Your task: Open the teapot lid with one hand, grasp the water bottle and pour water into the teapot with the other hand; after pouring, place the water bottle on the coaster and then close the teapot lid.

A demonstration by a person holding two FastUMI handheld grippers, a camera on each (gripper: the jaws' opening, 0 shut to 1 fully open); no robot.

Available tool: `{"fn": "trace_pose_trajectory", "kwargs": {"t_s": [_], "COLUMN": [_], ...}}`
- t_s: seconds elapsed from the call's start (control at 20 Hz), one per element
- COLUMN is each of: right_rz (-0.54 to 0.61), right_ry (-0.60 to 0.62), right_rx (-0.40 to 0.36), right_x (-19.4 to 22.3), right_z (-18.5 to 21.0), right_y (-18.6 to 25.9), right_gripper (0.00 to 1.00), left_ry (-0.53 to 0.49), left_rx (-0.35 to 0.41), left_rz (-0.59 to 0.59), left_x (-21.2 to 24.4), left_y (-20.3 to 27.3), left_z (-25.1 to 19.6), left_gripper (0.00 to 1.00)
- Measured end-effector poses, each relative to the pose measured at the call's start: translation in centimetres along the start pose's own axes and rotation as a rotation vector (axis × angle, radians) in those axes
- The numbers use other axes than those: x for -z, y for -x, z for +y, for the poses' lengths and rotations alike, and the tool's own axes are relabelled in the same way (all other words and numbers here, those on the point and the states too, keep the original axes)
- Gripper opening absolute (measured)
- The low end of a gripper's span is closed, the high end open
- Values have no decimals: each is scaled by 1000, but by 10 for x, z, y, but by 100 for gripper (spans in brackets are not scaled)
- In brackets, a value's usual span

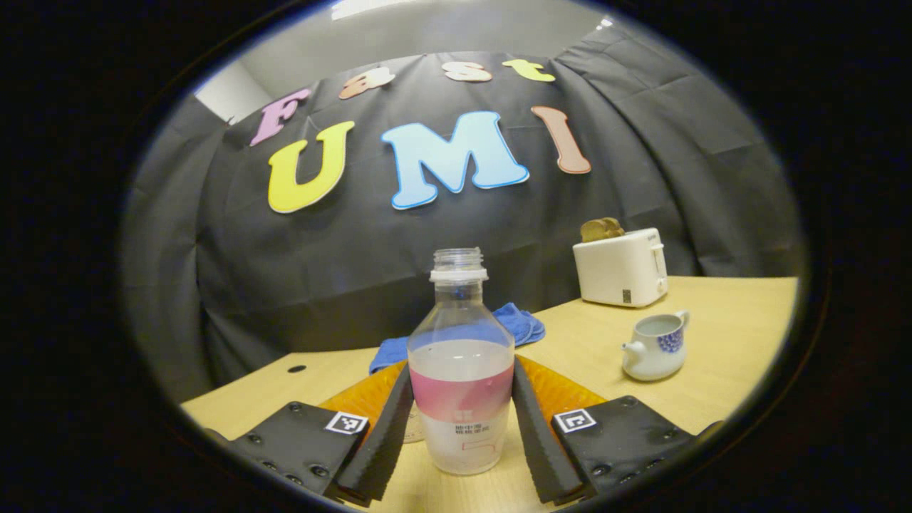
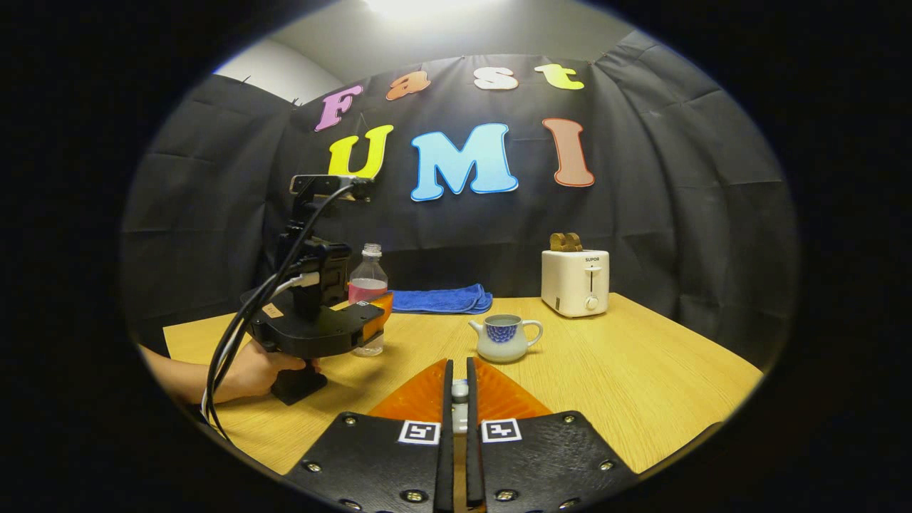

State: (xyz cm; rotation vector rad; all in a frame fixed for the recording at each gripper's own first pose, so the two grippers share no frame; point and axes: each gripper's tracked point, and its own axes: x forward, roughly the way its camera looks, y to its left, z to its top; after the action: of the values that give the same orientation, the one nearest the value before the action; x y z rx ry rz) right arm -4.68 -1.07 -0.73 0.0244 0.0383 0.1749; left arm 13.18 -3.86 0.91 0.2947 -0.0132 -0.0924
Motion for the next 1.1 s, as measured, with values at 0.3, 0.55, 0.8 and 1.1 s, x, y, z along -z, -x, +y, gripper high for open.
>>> {"fn": "trace_pose_trajectory", "kwargs": {"t_s": [0.3, 0.55, 0.8, 1.1], "right_rz": [11, 28, 36, 42], "right_ry": [-18, -29, -45, -43], "right_rx": [-5, -1, 11, 13], "right_x": [1, 5, 5, 6], "right_z": [-2, -7, -14, -16], "right_y": [6, 7, 6, 5], "right_gripper": [7, 7, 7, 7], "left_ry": [-284, -489, -690, -895], "left_rx": [46, 75, 101, 155], "left_rz": [-28, -14, 14, 21], "left_x": [-23, -20, -13, -11], "left_y": [-8, -23, -35, -45], "left_z": [-26, -40, -52, -74], "left_gripper": [85, 84, 85, 86]}}
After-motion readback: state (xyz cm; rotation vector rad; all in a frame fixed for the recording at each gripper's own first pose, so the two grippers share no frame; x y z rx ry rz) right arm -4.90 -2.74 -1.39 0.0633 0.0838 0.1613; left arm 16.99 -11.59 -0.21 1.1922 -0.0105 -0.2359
